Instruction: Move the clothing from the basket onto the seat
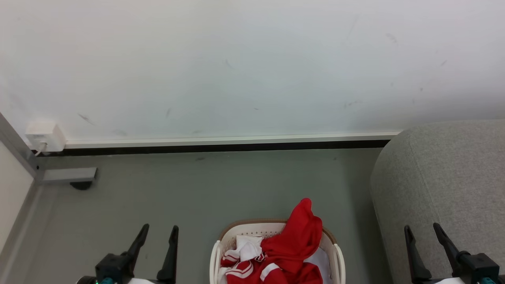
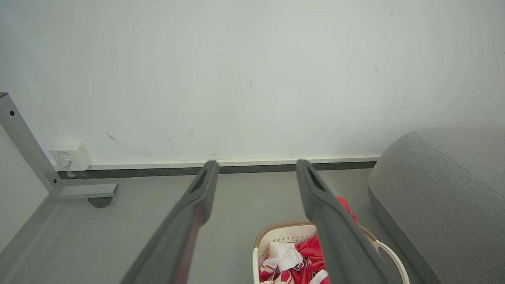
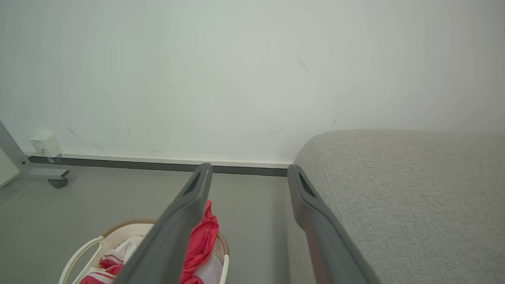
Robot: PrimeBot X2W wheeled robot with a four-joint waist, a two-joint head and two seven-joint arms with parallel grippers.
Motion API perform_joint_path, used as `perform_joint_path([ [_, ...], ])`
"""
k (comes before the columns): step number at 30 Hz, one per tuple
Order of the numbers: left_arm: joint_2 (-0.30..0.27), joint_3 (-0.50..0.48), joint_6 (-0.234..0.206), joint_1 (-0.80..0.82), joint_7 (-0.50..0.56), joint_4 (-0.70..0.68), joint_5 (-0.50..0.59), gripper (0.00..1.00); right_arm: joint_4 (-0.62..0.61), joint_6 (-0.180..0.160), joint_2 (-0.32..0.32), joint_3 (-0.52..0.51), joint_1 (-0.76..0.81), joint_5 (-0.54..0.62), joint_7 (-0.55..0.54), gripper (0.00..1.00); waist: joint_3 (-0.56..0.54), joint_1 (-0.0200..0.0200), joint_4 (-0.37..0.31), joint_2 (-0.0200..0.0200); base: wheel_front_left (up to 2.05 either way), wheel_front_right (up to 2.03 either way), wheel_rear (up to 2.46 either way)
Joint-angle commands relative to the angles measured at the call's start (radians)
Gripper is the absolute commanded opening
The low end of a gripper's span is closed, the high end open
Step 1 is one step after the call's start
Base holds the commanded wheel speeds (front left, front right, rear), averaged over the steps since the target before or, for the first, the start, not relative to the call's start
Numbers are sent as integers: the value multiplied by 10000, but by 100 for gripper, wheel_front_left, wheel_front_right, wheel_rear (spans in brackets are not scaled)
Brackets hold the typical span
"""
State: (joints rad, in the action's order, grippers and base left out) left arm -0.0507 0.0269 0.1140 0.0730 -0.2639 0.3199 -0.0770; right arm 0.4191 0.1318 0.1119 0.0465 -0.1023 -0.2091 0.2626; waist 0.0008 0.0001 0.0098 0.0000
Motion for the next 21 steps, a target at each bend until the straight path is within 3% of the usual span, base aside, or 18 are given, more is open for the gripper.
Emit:
perform_joint_path([
  [1, -37, -35, 11, -55, -11, 12, 31, 100, 20, -21, 56, 5, -123, -30, 35, 100, 2, -1, -10, 0, 0, 0, 0],
  [12, -22, -85, 51, 16, -11, -22, 55, 100, -63, -21, -6, 98, -197, -124, 35, 100, 198, -1, -238, 0, 0, 0, 0],
  [21, -19, 220, 104, 845, -11, -87, 37, 100, -687, -21, -86, 74, -755, -129, 18, 100, 1279, -1, -765, 0, 0, 0, 0],
])
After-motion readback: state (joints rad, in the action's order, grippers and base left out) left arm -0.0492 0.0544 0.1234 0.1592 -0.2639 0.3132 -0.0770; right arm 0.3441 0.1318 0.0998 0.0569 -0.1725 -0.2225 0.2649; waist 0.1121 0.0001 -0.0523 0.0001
